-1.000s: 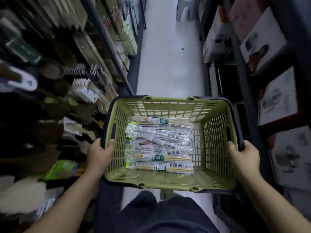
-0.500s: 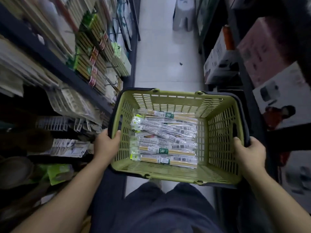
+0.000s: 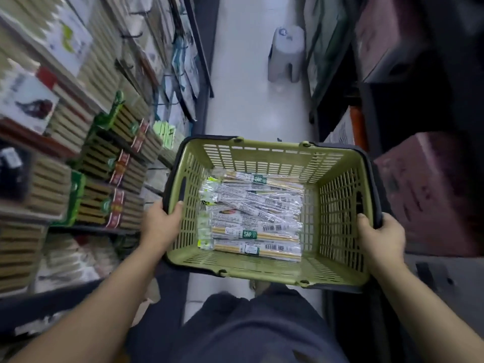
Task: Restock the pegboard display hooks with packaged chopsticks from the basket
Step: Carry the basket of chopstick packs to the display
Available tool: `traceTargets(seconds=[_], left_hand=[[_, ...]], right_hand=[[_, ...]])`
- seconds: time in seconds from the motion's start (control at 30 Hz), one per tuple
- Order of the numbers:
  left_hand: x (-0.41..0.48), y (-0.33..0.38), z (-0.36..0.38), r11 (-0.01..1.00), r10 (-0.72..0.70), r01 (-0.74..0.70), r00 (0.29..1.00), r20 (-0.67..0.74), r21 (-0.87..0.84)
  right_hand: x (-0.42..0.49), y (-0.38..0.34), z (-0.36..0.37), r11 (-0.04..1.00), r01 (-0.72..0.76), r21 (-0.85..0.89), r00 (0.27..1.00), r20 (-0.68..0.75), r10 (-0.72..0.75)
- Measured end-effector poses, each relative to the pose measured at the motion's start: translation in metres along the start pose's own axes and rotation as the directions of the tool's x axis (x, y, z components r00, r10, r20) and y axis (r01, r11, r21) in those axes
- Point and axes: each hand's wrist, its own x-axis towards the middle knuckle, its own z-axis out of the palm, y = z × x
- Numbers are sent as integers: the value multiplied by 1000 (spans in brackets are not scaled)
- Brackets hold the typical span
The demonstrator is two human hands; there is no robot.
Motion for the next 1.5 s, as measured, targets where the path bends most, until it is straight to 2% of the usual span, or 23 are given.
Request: traceTargets(seconds=[0.3, 0.8, 1.0, 1.33, 1.5], left_hand=[[137, 107, 30, 999, -19, 18, 999, -26, -27], [410, 266, 57, 998, -49, 52, 997, 64, -41], [502, 331, 77, 999, -31, 31, 999, 34, -22], [637, 432, 112, 993, -119, 119, 993, -2, -18], [711, 473, 130, 987, -136, 134, 991, -17, -87]], right_hand=[[164, -121, 40, 998, 34, -52, 999, 16, -34], [374, -314, 145, 999, 32, -23, 999, -9, -32], [471, -380, 185, 998, 42, -43, 999, 17, -41], [638, -500, 231, 996, 73, -59, 993, 92, -67], [711, -554, 263, 994, 81, -70, 993, 94, -74]])
